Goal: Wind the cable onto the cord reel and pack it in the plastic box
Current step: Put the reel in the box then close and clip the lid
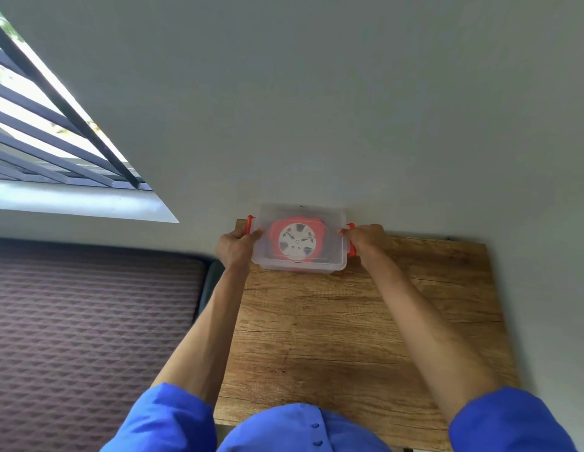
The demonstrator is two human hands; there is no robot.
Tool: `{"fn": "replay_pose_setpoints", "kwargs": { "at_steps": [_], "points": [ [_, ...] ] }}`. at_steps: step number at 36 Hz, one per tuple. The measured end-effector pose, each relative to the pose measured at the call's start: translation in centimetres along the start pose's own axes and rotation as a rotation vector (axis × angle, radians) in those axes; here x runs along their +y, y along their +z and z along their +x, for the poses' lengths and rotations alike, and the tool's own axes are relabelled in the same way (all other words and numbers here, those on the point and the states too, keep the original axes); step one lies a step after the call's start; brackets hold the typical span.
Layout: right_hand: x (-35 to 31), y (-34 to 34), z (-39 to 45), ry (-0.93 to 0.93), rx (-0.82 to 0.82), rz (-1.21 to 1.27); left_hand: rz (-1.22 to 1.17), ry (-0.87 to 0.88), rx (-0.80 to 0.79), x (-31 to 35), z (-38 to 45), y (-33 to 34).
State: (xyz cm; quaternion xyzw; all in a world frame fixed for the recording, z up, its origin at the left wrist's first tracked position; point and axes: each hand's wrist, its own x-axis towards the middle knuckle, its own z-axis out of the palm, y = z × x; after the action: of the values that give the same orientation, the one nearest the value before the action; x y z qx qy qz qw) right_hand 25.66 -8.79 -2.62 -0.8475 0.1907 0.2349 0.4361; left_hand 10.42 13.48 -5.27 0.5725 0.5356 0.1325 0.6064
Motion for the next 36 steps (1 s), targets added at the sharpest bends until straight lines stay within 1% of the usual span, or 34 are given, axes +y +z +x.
{"fn": "replay_pose_setpoints", "kwargs": {
  "at_steps": [1,3,4,7,10,19,24,31,36],
  "points": [
    [0.1,0.2,-0.2,-0.037,0.041,-0.076,0.066,0.045,0.026,-0.1,-0.2,0.3],
    [0.1,0.6,-0.7,-0.134,0.098,-0.21,0.279,0.138,0.097,0.0,-0.5,0.9],
    [0.2,0.9,-0.9,-0.19,0.119,-0.272,0.338,0.157,0.127,0.0,-0.6,1.0],
    [0.2,1.5,-1.6,-0.347,0.204,-0.453,0.397,0.166,0.15,0.2,-0.8,1.1],
    [0.4,1.7,-2.1,-0.42,0.229,-0.516,0.418,0.145,0.166,0.0,-0.8,1.1],
    [1.2,1.4,-2.7,-0.525,0.239,-0.508,0.427,0.172,0.171,0.0,-1.2,0.9],
    [1.1,1.1,-2.7,-0.505,0.221,-0.491,0.436,0.217,0.165,0.1,-1.6,0.8],
    [1.1,0.9,-3.0,-0.498,0.212,-0.496,0.443,0.234,0.156,0.3,-2.0,0.7],
    [0.8,0.5,-3.8,-0.526,0.201,-0.58,0.48,0.263,0.127,0.4,-2.7,0.7]
  ]
}}
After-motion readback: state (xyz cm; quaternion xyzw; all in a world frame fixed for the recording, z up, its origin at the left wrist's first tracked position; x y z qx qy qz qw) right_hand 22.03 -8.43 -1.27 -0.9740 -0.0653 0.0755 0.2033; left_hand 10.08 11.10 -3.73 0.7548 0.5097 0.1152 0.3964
